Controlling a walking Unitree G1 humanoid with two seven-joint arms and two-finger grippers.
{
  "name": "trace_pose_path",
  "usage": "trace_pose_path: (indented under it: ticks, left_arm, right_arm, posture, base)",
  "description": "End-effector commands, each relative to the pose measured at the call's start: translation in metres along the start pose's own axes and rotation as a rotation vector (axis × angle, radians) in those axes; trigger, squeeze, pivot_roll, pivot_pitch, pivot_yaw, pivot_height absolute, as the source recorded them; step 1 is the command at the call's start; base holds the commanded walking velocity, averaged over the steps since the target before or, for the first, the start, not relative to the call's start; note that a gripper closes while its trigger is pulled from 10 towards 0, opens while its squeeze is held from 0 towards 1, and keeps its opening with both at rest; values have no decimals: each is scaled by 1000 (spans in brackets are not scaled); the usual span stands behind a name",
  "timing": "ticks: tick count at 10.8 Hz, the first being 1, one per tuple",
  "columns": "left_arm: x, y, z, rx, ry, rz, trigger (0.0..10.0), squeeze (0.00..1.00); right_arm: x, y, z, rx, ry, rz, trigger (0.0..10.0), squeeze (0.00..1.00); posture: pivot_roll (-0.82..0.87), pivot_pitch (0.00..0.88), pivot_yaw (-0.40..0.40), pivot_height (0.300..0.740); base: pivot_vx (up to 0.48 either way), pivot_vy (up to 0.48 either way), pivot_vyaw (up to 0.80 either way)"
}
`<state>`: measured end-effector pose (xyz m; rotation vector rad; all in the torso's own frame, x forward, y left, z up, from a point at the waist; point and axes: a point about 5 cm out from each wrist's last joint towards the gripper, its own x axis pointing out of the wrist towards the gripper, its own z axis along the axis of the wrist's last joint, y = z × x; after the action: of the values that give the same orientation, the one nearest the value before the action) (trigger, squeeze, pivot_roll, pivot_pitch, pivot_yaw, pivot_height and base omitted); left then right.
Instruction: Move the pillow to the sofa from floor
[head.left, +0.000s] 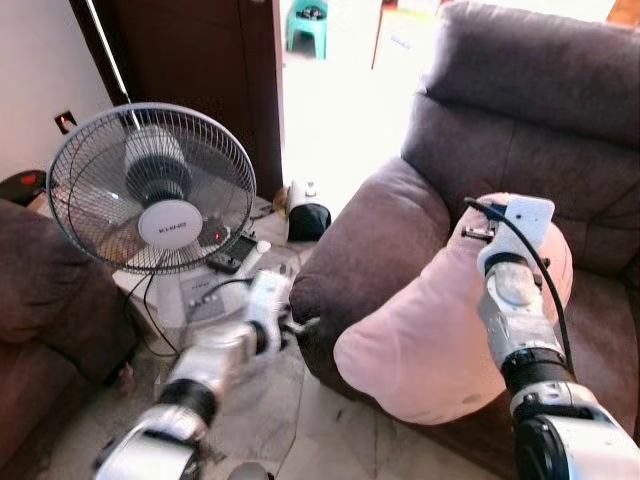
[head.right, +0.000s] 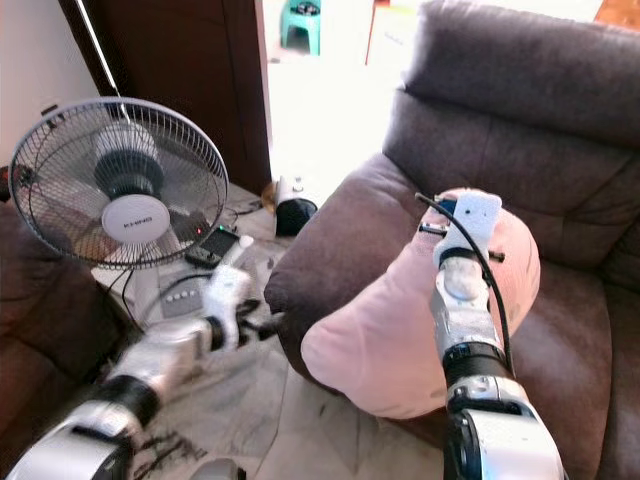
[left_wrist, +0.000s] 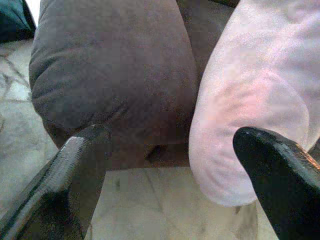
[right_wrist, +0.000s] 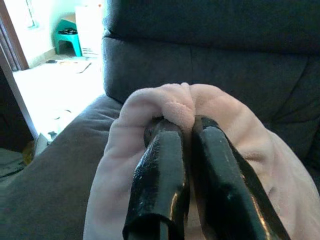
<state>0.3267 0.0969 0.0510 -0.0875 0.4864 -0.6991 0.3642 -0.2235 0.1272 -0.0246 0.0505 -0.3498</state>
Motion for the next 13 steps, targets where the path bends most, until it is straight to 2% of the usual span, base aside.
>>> trace_pose_path:
  ticks: [1,2,3,4,5,6,8,9,10,12,13]
  left_arm:
    - [2,4,3,-17,-11,19,10000,0]
    - [3,3,5,-48,-26,12,10000,0]
    - [10,-9,6,-94,-39,-72,10000,0]
    - [14,-14,6,-107,-40,-83,10000,0]
    - [16,-16,6,-104,-42,-80,10000,0]
    - [18,-18,7,-95,-51,-81,10000,0]
    - [11,-2,11,-72,-92,33,10000,0]
    - [2,14,16,-67,-155,159,10000,0]
    - [-12,33,24,-46,-238,315,10000,0]
    - [-30,48,45,-6,-395,425,10000,0]
    - [-43,54,64,51,-504,477,10000,0]
  right_arm:
    - [3,0,6,22,-17,-5,10000,0]
    - [3,0,8,24,-20,-3,10000,0]
    - [4,3,11,26,-26,14,10000,0]
    - [5,3,13,27,-32,15,10000,0]
    - [6,-1,13,27,-29,-7,10000,0]
    - [7,-16,8,18,5,-65,10000,0]
    - [3,-34,-6,-22,42,-113,10000,0]
    - [2,-41,-13,-7,69,-130,10000,0]
    - [2,-36,-11,-6,55,-107,10000,0]
    - [1,-28,-11,2,49,-90,10000,0]
    - [0,-26,-11,11,47,-90,10000,0]
  posture:
    - [68,43,-5,719]
    - [66,40,-2,719]
    - [52,39,3,719]
    - [43,40,4,719]
    - [36,47,6,719]
    - [37,54,5,719]
    - [48,65,2,719]
    - [60,73,0,719]
    - [61,77,1,719]
    - [82,82,3,719]
    - [88,80,4,719]
  base:
    - [0,0,0]
    - [0,0,0]
    - [0,0,0]
    - [0,0,0]
    - [0,0,0]
    - [0,0,0]
    - [0,0,0]
    - [0,0,0]
    - [0,0,0]
    - [0,0,0]
    - [0,0,0]
